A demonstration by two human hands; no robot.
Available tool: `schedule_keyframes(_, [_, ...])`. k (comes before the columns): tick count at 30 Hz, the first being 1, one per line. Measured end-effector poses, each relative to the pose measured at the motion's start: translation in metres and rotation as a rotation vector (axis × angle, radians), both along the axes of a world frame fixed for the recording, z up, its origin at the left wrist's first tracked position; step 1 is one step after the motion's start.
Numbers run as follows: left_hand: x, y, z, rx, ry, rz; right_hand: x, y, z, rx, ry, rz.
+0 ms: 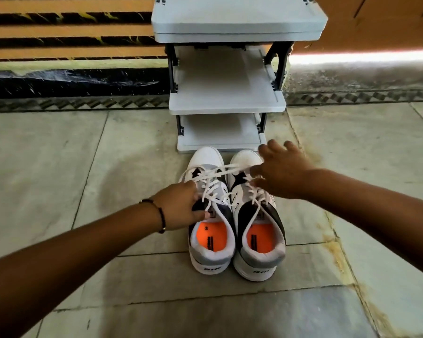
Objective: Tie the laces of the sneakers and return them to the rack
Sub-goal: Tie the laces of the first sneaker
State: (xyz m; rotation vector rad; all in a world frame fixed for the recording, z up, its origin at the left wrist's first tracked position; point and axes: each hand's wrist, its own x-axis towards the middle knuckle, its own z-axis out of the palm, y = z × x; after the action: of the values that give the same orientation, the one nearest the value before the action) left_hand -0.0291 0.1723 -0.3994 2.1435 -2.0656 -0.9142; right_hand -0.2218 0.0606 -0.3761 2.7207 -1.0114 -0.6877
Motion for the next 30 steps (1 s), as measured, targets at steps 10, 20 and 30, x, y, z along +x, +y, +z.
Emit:
schedule_keyframes(10, [-0.002,0.009,-0.033,-0.192,0.574,0.441,0.030,0.019,-0.002,0.237,-0.565,-0.113])
schedule_keyframes(20, [0.006,0.003,-0.037,-0.270,0.384,0.235,0.049,0.026,-0.027,0.659,-0.816,-0.384])
schedule_keyframes(30, [0.024,-0.010,-0.006,-0.219,0.434,0.218,0.052,0.028,-0.026,0.517,-0.789,-0.086])
